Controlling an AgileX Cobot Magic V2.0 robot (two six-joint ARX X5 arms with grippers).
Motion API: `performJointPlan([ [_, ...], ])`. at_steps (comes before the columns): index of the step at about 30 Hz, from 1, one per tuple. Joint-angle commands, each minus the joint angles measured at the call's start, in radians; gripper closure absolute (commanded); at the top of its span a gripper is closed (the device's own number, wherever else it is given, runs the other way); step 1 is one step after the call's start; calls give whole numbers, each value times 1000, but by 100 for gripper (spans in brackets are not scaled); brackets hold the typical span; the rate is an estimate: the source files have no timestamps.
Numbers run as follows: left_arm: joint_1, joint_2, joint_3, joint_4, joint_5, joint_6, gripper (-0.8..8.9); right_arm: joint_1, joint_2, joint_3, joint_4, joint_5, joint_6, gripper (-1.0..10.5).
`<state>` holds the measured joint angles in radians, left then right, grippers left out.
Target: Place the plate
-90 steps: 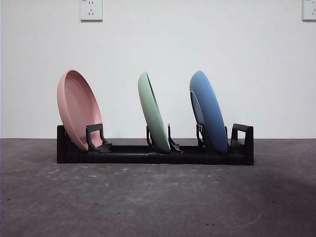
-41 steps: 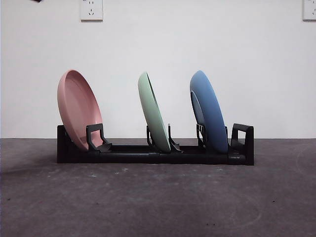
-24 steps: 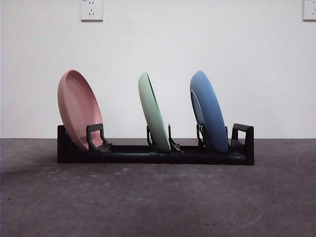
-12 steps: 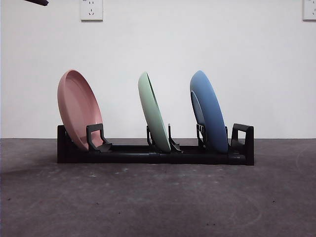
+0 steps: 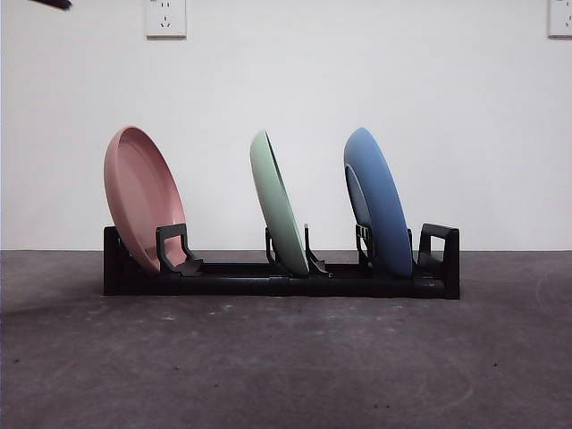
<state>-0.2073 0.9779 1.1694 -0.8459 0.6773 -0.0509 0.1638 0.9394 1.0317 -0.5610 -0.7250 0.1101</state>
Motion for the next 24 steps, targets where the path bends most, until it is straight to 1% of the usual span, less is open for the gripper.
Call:
performJointPlan([
  [1,-2,-23,21,-2,3,14,313,12,82,20,54,8,71,372],
  [4,-2,-50,21,-6,3,15,313,12,179,53,75,19,95,372],
  [9,-2,-79,21,-8,3,17,313,12,364,172,74,18,97,377],
  [12,-3,-85,21,-22,4,17,313,12,507,277,67,14,103,380],
  [16,-2,-98,21,-62,4,16,314,17,720,436,66,-24,120,381],
  [18,-2,-111,21,-82,3,16,314,17,796,498,67,-27,119,381],
  [21,-2,-139,21,-113,3,13,314,17,888,569,78,-27,119,457],
  [23,-2,-162,21,-130,3,14,314,17,923,589,92,-32,119,464],
  [24,-2,-172,21,-134,3,14,314,17,933,594,97,-34,119,486],
])
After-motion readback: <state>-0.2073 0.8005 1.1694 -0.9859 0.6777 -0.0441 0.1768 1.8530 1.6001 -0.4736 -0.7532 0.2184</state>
